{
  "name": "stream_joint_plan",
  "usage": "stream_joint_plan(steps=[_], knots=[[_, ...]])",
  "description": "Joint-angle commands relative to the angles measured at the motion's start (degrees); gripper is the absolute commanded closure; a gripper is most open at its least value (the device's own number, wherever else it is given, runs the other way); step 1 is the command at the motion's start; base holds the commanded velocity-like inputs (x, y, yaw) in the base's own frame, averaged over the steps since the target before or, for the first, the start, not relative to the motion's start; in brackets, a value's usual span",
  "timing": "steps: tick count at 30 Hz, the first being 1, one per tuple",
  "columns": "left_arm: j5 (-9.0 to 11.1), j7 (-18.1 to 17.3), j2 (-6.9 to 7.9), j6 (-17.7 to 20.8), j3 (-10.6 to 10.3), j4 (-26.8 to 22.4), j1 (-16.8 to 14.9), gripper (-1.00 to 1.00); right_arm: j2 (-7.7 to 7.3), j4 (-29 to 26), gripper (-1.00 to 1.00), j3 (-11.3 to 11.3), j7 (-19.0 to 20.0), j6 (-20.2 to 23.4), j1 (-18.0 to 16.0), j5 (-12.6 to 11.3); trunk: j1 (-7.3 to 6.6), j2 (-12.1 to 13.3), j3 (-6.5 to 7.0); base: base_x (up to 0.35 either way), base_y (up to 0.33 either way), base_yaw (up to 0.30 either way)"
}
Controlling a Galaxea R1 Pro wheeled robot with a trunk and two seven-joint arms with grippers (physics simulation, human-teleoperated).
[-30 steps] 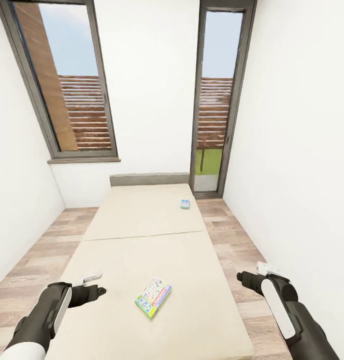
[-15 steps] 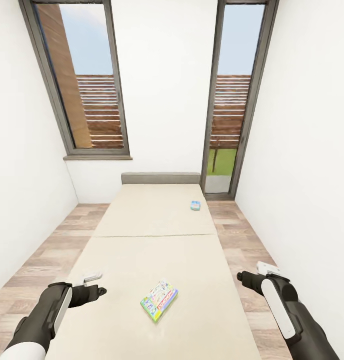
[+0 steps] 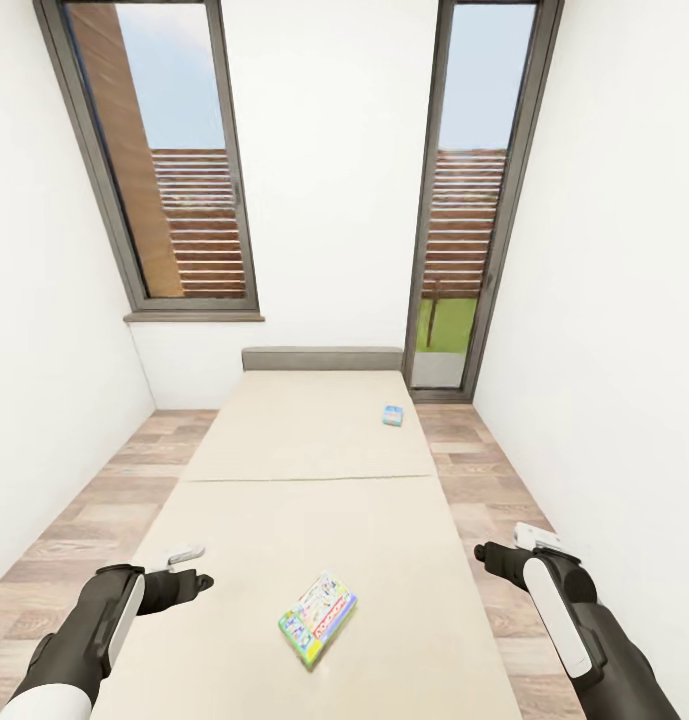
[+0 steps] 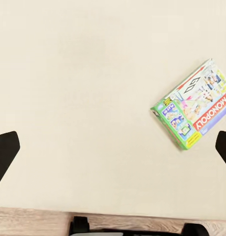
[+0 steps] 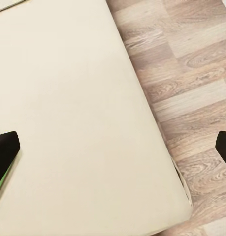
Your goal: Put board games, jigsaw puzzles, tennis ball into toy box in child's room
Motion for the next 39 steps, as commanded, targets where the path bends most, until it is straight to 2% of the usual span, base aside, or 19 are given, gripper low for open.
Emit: stream_joint_plan(steps=[1,18,22,23,26,31,34,39], knots=[[-0.4,-0.4,-0.02,0.2,0.1,-0.1,0.0,-1.00,-0.02,-0.1,-1.00,0.0,-0.5,0.1,-0.1,-0.6,0.04,-0.1,-0.14,0.034,0.000,0.000],[-0.4,-0.3,-0.08,0.4,-0.2,0.0,-0.1,-1.00,-0.02,0.1,-1.00,-0.1,-0.6,1.2,-0.3,-0.7,0.04,-0.1,-1.14,0.018,0.000,-0.074],[-0.5,0.1,-1.08,0.3,-0.3,0.0,-0.2,-1.00,-0.02,0.1,-1.00,-0.1,-0.7,1.7,-0.4,-0.6,0.04,-0.1,-1.50,0.001,0.000,-0.106],[-1.0,1.9,-3.57,0.2,-0.4,0.3,-1.5,-1.00,-0.02,0.0,-1.00,-0.1,-0.8,1.8,-0.4,-0.4,0.04,-0.1,-1.59,0.000,0.000,-0.100],[-1.0,5.0,-4.80,0.2,-0.4,0.8,-3.5,-1.00,-0.06,0.1,-1.00,-0.1,-0.9,1.9,-0.4,-0.3,0.04,-0.1,-1.86,0.000,0.000,-0.099],[-0.6,9.3,-5.55,0.2,-0.4,3.8,-7.4,-1.00,-0.09,0.0,-1.00,-0.1,-0.8,2.2,-0.4,-0.2,0.04,-0.1,-2.31,0.000,0.000,-0.093],[-0.5,10.7,-5.72,0.1,-0.4,7.8,-11.3,-1.00,-0.07,0.0,-1.00,0.0,-0.8,2.4,-0.4,-0.1,0.04,-0.1,-2.59,0.000,0.000,-0.056],[-0.6,12.6,-5.76,-0.9,-0.4,18.3,-19.7,-1.00,-0.03,-0.2,-1.00,0.0,-0.8,4.8,-0.4,0.0,0.04,-0.1,-3.06,0.000,0.000,-0.017]])
